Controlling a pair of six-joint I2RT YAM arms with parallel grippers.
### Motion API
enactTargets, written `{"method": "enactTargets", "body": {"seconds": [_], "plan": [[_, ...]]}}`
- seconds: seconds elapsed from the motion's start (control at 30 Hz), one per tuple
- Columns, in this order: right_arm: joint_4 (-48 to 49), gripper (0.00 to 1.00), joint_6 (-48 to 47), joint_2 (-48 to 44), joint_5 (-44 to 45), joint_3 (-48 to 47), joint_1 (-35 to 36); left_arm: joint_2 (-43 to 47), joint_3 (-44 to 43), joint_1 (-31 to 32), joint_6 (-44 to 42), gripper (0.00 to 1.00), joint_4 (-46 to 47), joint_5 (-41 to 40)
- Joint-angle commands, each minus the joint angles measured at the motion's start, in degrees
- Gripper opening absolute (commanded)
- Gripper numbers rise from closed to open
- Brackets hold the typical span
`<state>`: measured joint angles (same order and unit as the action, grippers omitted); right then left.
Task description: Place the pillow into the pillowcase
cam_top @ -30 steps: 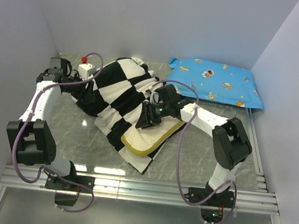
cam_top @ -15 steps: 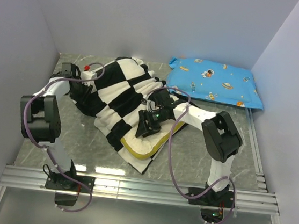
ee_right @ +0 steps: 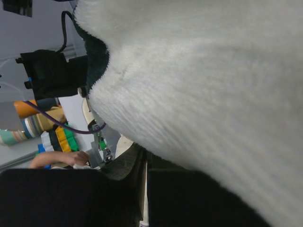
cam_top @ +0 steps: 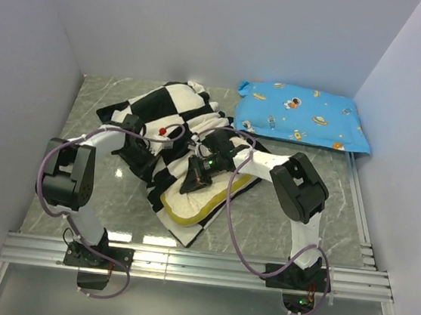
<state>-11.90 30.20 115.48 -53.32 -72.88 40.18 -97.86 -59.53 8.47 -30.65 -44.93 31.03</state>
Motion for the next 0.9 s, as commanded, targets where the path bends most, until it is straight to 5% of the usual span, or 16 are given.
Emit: {"method": "enactTargets", "body": {"seconds": [0.0,0.03,0.17,0.37,0.53,0.67,0.73,0.87], "plan": [[6.45,0.00,3.73,0.81,-0.65,-0.86,1.48,4.25,-2.96,-3.01,2.61,0.02,0.00,9.32],[6.45,0.00,3.38,0.36,-0.56,-0.34,1.22,6.35,-3.57,-4.33,2.97,0.05,0.88,9.49],[5.93,0.00,2.50,-2.10,-0.21,2.21,-0.80,11.55,-5.15,-13.89,3.51,0.48,4.76,3.28],[3.21,0.00,-1.54,-3.25,0.85,2.75,-0.90,7.43,-10.78,-17.35,-2.57,0.55,5.45,-2.89],[3.63,0.00,-1.02,-2.37,0.24,2.04,-0.90,0.59,-12.54,-16.03,-2.22,0.51,7.05,-2.81],[6.00,0.00,1.09,-1.76,0.41,1.43,-0.81,-0.49,-9.92,-9.12,-3.88,0.24,1.88,-0.01],[7.41,0.00,3.54,-0.88,-0.20,0.99,-0.55,1.53,-7.54,-3.58,-3.19,0.04,-3.14,7.07],[10.84,0.00,7.59,0.88,-0.82,-0.50,0.16,6.27,-6.57,8.64,3.57,0.00,-3.77,22.04]]}}
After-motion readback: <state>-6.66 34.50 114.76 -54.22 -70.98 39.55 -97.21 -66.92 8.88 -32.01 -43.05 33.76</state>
